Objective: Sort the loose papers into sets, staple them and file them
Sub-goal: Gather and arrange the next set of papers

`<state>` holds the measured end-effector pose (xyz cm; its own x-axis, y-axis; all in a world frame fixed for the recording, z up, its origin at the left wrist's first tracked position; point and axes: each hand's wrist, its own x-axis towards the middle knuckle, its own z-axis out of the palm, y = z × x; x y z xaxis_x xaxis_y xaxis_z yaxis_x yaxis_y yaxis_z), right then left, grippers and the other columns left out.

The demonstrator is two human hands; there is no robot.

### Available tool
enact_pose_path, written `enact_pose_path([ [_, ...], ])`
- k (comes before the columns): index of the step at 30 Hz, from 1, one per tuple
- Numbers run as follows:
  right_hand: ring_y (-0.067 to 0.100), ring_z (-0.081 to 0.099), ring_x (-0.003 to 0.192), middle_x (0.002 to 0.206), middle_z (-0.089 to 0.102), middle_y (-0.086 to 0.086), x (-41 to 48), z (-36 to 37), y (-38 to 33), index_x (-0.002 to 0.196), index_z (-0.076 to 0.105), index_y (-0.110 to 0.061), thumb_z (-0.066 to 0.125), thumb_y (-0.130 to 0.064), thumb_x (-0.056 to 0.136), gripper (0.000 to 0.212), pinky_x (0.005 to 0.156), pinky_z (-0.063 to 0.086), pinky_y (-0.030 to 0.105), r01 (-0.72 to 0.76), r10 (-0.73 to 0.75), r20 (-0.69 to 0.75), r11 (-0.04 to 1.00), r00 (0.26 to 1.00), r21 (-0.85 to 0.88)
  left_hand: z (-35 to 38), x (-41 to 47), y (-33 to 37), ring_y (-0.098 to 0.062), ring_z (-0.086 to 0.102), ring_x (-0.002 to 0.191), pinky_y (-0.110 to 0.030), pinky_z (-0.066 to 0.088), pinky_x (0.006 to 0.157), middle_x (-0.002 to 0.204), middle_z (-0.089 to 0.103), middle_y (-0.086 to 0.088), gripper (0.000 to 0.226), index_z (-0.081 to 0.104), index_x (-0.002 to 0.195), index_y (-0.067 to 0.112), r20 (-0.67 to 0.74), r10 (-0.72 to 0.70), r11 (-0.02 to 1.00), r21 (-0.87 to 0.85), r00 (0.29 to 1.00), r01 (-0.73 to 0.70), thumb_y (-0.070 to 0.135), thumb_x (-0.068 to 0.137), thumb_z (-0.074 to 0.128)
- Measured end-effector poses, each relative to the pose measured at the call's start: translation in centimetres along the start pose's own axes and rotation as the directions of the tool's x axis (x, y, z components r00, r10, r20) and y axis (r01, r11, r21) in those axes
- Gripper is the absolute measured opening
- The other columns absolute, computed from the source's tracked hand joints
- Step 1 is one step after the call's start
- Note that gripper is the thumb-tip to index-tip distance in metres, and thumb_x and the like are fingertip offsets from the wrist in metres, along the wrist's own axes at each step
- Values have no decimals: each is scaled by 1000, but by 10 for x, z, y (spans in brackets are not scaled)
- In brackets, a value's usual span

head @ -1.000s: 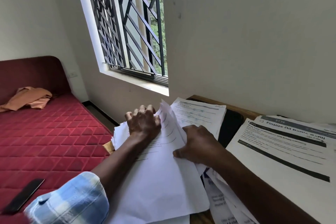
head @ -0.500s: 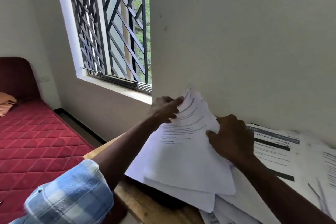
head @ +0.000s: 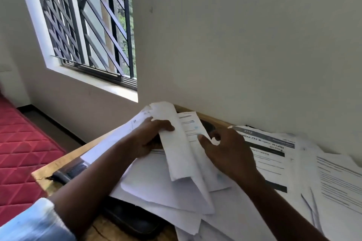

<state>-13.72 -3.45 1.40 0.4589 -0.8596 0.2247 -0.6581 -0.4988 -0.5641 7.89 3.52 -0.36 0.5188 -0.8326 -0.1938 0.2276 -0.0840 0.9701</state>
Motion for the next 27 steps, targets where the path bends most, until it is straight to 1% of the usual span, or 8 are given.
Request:
enact_pose_path([
  [4,15,67,96,92,69,-8,15,11,30,106,69,-27,84,-50,77,40,85,51,32,-111,93,131,984,987,136,0,-6,1,-29,74,85,-38,62,71,100,76,-16,30,67,122,6,21,15,998,-58,1000,-13,7,91,66],
  [8,12,71,80,74,74,-8,20,19,42,93,74,-27,92,-26,71,29,86,57,40,-157,154,36,921,987,356,3,-9,-3,-31,74,90,-40,64,75,108,76,-19,31,67,123,1,-9,72,996,-53,997,-73,3,92,66],
  [13,10,70,77,73,75,-9,25,23,44,85,78,-25,89,-29,78,14,84,58,38,-106,120,-16,930,993,351,1,-4,-6,-35,74,99,-50,62,86,121,71,-23,52,60,133,9,-72,115,993,-29,991,-117,6,83,75],
  [17,15,64,88,84,68,-12,17,22,33,79,72,-28,79,-40,85,15,79,55,38,8,6,-169,996,986,84,0,-3,-12,-22,70,95,-43,60,79,111,68,2,92,21,151,52,-205,463,839,414,862,-352,6,89,71],
  [20,15,58,92,89,63,-13,9,20,22,74,69,-28,78,-45,85,22,81,49,38,152,-134,-266,987,955,48,1,-1,-16,-10,68,93,-34,56,80,103,71,17,56,58,130,51,-128,566,689,616,814,-383,14,90,70],
  [22,6,64,88,86,71,-17,9,18,13,77,74,-29,74,-52,88,25,81,49,30,172,-140,-118,928,983,330,3,-1,-14,-15,72,90,-30,59,75,97,77,11,12,79,102,33,-125,496,753,555,859,-354,29,96,69],
  [25,-3,67,99,103,76,-21,-5,19,-3,90,82,-27,55,-70,82,51,82,47,10,98,-290,240,802,927,589,5,-2,-8,-29,76,87,-41,63,77,89,79,-5,53,81,90,17,-136,340,890,367,931,-271,68,88,66],
  [27,-2,68,103,109,76,-16,-11,25,-7,93,82,-22,51,-65,86,54,81,49,8,68,-348,292,739,891,670,3,0,-7,-26,74,74,-36,60,67,79,78,-3,48,77,79,12,-149,335,900,344,930,-269,59,86,75],
])
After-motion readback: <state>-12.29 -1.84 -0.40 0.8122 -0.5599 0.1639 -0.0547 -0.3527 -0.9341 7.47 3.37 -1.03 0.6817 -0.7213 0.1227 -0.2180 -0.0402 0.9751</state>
